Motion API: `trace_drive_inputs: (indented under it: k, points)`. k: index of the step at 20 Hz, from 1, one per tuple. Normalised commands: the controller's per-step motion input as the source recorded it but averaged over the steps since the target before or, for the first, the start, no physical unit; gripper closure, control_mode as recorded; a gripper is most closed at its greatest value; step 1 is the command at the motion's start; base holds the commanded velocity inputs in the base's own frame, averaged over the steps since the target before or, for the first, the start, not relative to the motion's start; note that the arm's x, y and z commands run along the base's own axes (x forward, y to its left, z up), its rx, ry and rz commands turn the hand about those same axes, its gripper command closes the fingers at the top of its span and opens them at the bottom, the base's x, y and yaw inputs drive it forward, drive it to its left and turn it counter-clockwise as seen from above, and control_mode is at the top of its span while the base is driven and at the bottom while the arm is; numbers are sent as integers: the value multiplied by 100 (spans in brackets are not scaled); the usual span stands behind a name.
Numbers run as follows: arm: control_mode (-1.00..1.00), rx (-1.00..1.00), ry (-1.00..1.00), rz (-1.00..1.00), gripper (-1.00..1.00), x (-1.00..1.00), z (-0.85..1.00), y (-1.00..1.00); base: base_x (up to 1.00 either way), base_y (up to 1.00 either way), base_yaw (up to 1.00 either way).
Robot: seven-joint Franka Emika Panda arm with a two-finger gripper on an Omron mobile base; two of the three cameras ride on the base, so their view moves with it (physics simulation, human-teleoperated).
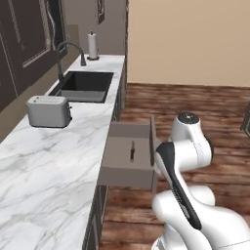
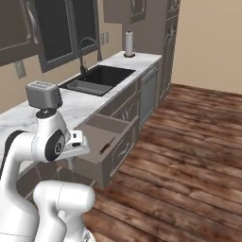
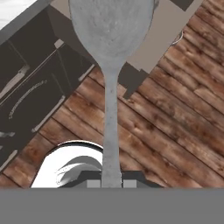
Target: Pick up the metallic utensils from the counter and place them in the open drawer. Make sure not to pick up any wooden utensils.
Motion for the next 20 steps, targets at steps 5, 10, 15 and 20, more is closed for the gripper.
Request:
trace_drive_inputs:
  k: [5, 10, 15, 20]
  points:
    - [100, 0, 0, 0, 100, 0, 0, 0, 34, -13, 7]
    - [100, 0, 0, 0, 100, 0, 0, 0, 6, 0, 0]
    - [-100, 0, 0, -3, 100, 11, -1, 6, 2, 4, -1]
    - [-100, 0, -7, -14, 100, 37, -11, 18, 0, 0, 0]
